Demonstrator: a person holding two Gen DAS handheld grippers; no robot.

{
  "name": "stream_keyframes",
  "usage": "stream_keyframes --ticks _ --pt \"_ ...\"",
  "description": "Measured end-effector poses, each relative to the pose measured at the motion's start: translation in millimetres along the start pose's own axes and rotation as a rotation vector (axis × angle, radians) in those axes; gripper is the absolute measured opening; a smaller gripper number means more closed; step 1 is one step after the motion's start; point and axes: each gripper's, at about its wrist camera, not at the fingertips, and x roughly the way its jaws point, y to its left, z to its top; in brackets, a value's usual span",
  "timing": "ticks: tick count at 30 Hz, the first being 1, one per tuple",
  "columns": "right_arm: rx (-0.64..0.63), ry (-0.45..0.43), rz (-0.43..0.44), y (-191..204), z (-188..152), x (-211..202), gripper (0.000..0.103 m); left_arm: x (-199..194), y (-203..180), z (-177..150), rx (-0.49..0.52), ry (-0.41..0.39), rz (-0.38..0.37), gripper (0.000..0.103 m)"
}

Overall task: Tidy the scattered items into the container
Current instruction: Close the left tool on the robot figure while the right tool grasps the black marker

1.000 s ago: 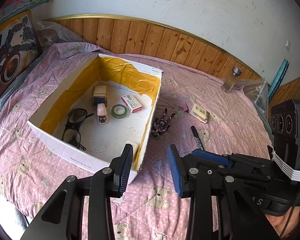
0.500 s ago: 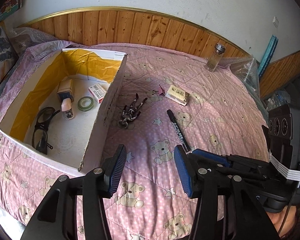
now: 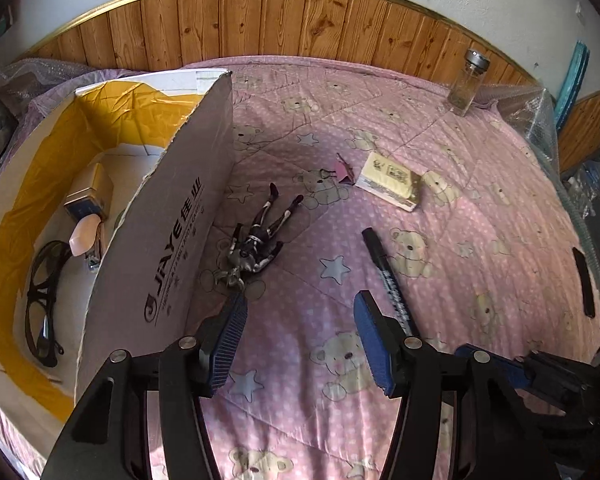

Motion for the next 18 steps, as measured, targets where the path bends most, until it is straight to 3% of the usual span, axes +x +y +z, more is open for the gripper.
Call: stream_keyframes --ticks 11,14,17,18 --pt "-0.040 0.039 -0.080 -25.6 20.6 42.0 0.036 80.3 1.2 22.9 0.069 0.022 0.159 0.057" --pt "-0.059 0.057 -0.100 -31.3 22.7 52.3 0.036 88.8 1.4 23.6 0.065 0.040 0.123 0.058" --pt "-0.073 0.059 -0.153 -41.0 23.6 55.4 0.036 77.8 -1.0 25.3 0.062 0.042 -0.010 0.058" --pt "-0.072 0.055 -0.166 -44.8 24.5 54.8 0.036 72.0 -0.1 25.3 0.051 0.027 -0.014 0.058"
